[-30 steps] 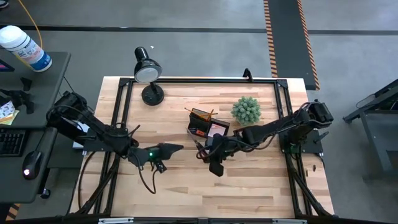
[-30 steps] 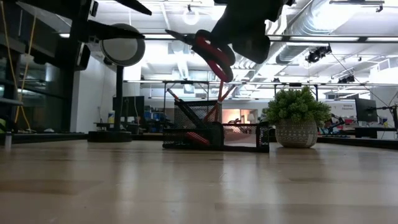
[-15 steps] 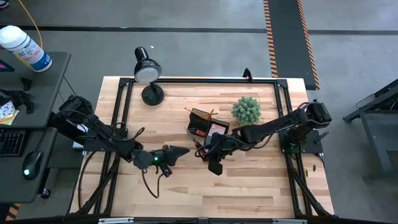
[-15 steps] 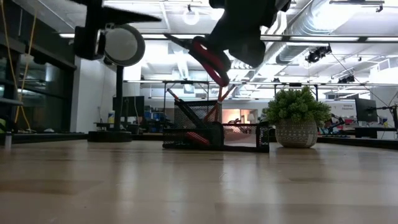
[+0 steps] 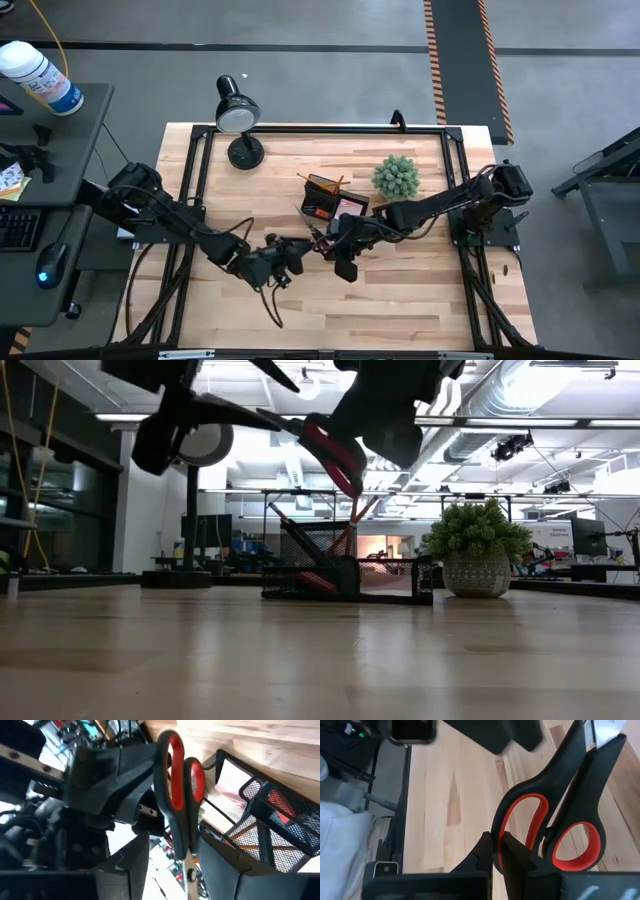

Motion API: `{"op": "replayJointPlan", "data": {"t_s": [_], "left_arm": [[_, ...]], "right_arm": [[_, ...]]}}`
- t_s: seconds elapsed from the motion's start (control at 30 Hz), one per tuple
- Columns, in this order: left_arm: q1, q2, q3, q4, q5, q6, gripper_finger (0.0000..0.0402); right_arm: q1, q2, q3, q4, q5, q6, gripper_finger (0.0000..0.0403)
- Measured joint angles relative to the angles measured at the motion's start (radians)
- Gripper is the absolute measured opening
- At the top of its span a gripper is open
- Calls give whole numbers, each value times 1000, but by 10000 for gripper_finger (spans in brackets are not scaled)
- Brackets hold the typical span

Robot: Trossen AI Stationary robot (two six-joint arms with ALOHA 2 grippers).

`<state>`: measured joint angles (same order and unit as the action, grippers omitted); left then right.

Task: Pick and place office supplies into organizer
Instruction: Put the black scissor into the black desk organizer

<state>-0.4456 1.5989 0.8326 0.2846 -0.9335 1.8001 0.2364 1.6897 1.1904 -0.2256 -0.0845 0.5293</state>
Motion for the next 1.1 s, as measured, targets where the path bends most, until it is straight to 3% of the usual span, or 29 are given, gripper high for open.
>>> {"op": "replayJointPlan", "data": {"t_s": [0.27, 1.1], "left_arm": [[70, 10, 1, 17, -15, -159, 150], [120, 10, 1, 60, 26, -215, 150]], "right_arm": [[1, 0, 0, 3, 0, -14, 9], [2, 0, 0, 19, -3, -21, 8]]}}
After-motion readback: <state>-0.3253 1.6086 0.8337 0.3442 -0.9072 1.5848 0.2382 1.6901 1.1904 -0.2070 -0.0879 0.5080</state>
